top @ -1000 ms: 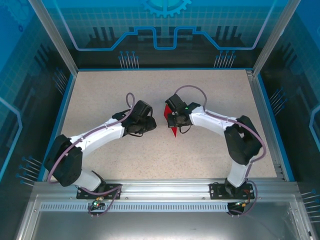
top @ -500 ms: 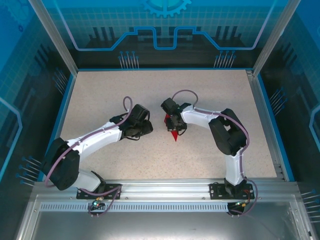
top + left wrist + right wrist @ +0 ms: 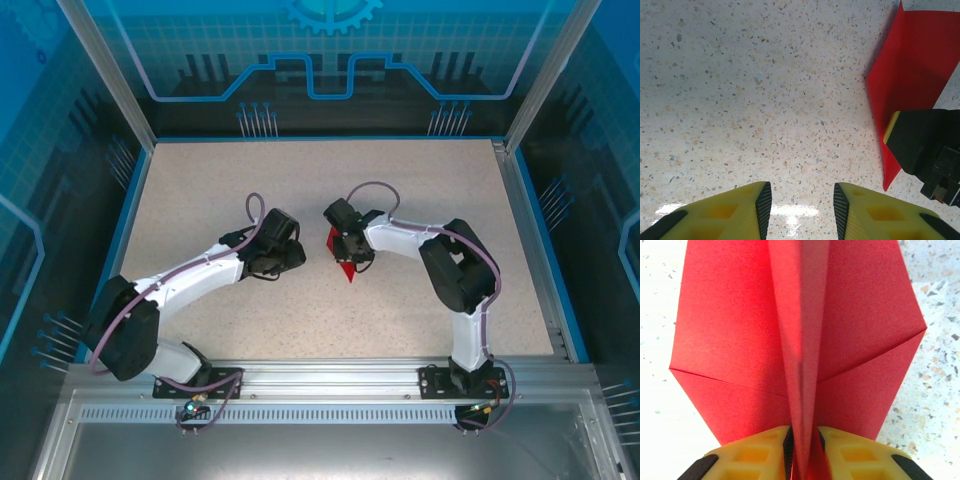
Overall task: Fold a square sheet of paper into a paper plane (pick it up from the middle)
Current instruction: Turn over a paper plane at the center of the table.
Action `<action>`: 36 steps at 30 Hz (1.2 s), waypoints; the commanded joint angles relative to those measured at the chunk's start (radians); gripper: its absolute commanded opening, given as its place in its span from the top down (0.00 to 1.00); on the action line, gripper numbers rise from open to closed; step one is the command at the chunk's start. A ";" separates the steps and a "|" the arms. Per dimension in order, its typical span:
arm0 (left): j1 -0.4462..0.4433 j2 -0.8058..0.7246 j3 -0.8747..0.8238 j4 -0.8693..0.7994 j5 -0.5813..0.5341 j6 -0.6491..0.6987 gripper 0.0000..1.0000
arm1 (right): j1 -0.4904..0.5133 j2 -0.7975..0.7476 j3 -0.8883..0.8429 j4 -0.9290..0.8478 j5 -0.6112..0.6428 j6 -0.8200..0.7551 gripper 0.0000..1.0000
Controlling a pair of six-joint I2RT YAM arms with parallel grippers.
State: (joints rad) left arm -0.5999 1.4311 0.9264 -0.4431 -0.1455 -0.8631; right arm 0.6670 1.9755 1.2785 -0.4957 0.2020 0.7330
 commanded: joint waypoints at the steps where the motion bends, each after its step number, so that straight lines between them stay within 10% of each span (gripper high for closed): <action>1: 0.008 -0.009 -0.013 -0.010 -0.022 -0.002 0.59 | 0.007 0.064 -0.057 -0.030 -0.031 0.017 0.76; 13: 0.014 -0.109 -0.032 -0.045 -0.204 0.077 0.53 | 0.005 -0.303 0.022 -0.070 0.027 -0.116 0.37; 21: 0.072 -0.233 -0.100 -0.059 -0.353 0.132 0.41 | -0.023 -0.625 -0.113 -0.059 0.304 -0.188 0.24; 28: 0.166 -0.319 -0.144 -0.065 -0.469 0.227 0.23 | -0.202 -0.832 -0.326 0.053 0.463 -0.253 0.19; 36: 0.283 -0.320 -0.195 0.052 -0.566 0.386 0.15 | -0.464 -0.842 -0.616 0.410 0.264 -0.450 0.16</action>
State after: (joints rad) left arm -0.3485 1.1172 0.7609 -0.4545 -0.6415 -0.5838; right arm 0.2516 1.1320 0.7242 -0.2913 0.5335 0.3912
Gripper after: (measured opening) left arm 0.848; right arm 0.838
